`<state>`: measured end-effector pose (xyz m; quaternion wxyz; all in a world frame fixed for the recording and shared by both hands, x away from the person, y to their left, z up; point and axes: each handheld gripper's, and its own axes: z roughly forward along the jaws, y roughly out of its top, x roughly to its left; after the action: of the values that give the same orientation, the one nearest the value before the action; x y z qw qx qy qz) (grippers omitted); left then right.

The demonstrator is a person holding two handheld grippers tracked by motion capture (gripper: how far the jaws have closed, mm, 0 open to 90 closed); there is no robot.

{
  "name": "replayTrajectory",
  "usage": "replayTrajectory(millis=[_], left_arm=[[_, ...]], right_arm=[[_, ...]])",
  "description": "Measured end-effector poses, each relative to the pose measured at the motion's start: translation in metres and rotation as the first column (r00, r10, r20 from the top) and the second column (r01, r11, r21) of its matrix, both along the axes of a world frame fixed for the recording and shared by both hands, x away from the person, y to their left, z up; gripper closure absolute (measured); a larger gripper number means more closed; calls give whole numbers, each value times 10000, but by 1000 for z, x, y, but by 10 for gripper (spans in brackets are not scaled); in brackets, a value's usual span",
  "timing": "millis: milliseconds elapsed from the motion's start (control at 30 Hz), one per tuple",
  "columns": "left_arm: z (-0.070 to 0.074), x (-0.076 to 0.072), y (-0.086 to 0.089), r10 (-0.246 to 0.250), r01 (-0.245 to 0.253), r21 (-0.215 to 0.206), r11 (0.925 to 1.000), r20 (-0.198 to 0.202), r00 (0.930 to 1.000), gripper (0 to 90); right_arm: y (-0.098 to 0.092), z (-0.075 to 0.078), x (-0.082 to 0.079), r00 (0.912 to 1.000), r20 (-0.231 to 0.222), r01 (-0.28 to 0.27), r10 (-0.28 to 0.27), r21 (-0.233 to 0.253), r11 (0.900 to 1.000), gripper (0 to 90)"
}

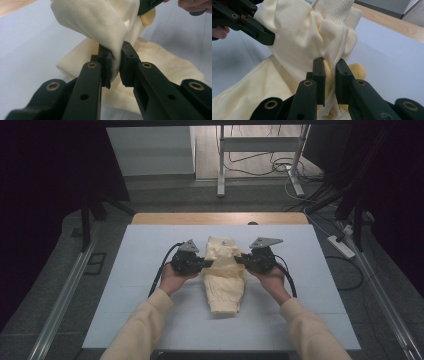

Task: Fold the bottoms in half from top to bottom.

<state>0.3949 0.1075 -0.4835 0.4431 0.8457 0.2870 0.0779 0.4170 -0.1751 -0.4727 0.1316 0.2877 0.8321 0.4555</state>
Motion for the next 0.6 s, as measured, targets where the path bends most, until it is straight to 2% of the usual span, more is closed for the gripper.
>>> replayTrajectory(millis=[133,467,600], left_arm=[[-3,-4,0,-86,86,50,10000,14,10000,799],[-12,-9,1,-65,64,-42,10000,-239,9997,796],[-16,-13,2,-111,113,63,9999,-314,9994,792]], right_arm=[[-2,-4,-6,10000,-68,-67,67,15,10000,802],[-2,-10,-12,9994,-317,-158,159,8,9999,792],[-1,-12,-16,9988,-420,-243,242,-4,9997,786]])
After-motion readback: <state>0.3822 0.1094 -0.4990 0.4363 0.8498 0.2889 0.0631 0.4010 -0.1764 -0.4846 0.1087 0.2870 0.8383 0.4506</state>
